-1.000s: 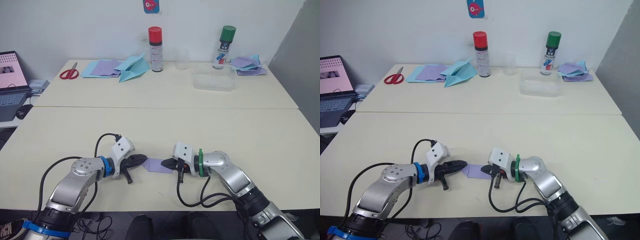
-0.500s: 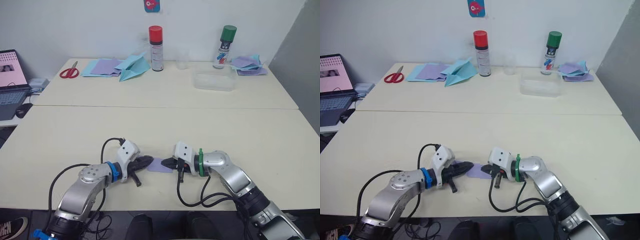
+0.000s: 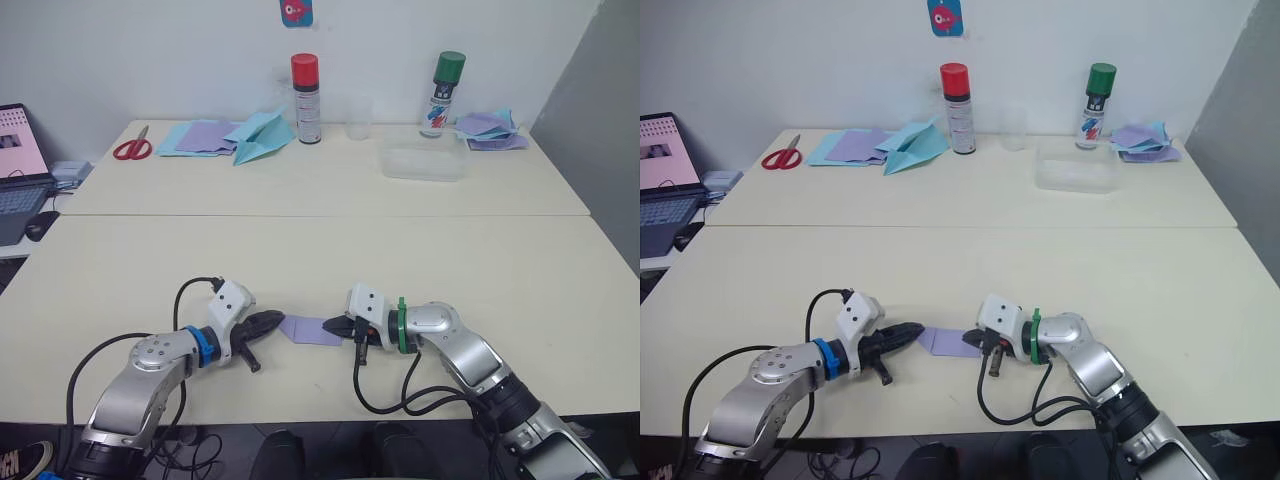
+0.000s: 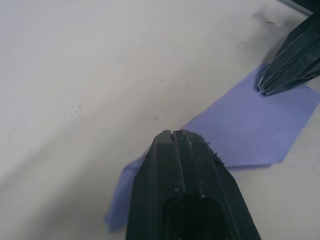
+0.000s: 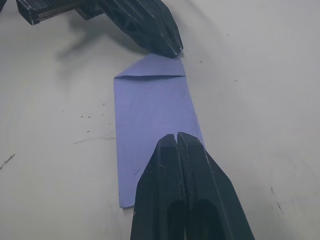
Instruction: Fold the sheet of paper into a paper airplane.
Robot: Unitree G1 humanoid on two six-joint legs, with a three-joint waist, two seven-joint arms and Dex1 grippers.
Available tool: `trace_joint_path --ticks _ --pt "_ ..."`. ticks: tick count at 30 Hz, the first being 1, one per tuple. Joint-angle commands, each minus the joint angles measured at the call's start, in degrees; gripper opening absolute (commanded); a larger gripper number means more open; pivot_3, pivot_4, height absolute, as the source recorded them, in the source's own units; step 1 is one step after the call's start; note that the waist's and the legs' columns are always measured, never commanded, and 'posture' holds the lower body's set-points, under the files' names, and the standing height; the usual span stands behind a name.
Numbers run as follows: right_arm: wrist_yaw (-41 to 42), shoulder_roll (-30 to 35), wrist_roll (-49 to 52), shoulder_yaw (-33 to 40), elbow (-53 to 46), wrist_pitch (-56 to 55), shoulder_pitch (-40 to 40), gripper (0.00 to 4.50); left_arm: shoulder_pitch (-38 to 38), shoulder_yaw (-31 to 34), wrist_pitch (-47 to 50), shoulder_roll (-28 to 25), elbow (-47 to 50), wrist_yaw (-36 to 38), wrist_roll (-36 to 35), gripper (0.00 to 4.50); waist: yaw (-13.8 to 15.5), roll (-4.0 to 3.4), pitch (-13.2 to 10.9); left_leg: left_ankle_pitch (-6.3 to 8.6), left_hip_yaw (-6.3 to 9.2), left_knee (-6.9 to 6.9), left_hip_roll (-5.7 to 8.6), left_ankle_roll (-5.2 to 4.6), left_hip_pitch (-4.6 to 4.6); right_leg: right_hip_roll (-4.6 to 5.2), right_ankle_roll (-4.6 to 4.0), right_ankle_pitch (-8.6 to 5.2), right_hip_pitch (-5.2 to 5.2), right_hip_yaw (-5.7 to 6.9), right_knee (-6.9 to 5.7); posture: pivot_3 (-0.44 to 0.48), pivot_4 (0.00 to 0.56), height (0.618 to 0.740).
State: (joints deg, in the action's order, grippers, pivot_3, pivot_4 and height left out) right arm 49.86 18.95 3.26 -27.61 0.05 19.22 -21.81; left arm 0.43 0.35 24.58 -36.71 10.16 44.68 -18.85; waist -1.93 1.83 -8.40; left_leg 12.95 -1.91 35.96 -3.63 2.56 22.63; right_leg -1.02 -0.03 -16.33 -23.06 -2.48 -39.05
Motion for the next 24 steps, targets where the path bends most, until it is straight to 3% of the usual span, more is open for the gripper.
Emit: trace_joint_path --ticks 1,7,13,20,24 --pt "0.0 1.2 -1.7 -0.7 1.5 1.5 1.0 0.03 -0.2 2.7 1.7 -1.1 -5.1 -2.7 2.0 0.0 0.0 0.0 0.0 0.0 0.0 0.0 0.0 0.0 -0.02 0.0 -0.01 0.0 0.01 0.0 0.0 0.0 0.15 0.74" --pt "0.4 1.1 -1.8 -0.9 1.9 1.2 0.6 0.03 -0.1 3.0 2.0 -1.5 -4.4 -3.1 2.0 0.0 0.0 0.01 0.0 0.0 -0.03 -0.01 0.01 0.0 -0.02 0.0 -0.03 0.0 0.02 -0.02 0.0 0.0 0.15 0.74" --pt "1.0 -0.3 0.5 0.2 1.2 0.4 0.5 0.03 1.3 4.9 3.3 -0.3 1.3 -0.9 -3.6 0.0 0.0 0.03 0.0 0.0 -0.03 -0.03 -0.04 0.0 0.04 0.0 -0.03 0.0 -0.03 0.0 0.0 0.0 0.15 0.74" --pt "3.2 -1.6 6.4 5.5 -3.8 -2.4 -0.6 0.03 0.3 1.7 1.9 -0.5 -2.3 -1.6 0.9 0.0 0.1 -0.02 -0.1 0.0 -0.03 0.0 0.03 0.0 0.19 0.02 -0.03 -0.01 -0.11 0.0 0.04 0.0 0.15 0.74" --pt "5.4 -0.3 10.4 9.4 -8.1 -2.9 -2.1 1.2 -0.3 2.9 1.9 -0.4 -1.3 -0.8 -0.7 0.0 0.2 -0.03 -0.1 0.0 -0.01 0.01 0.03 0.0 0.2 0.03 -0.02 0.0 -0.1 0.02 0.04 0.0 0.15 0.74"
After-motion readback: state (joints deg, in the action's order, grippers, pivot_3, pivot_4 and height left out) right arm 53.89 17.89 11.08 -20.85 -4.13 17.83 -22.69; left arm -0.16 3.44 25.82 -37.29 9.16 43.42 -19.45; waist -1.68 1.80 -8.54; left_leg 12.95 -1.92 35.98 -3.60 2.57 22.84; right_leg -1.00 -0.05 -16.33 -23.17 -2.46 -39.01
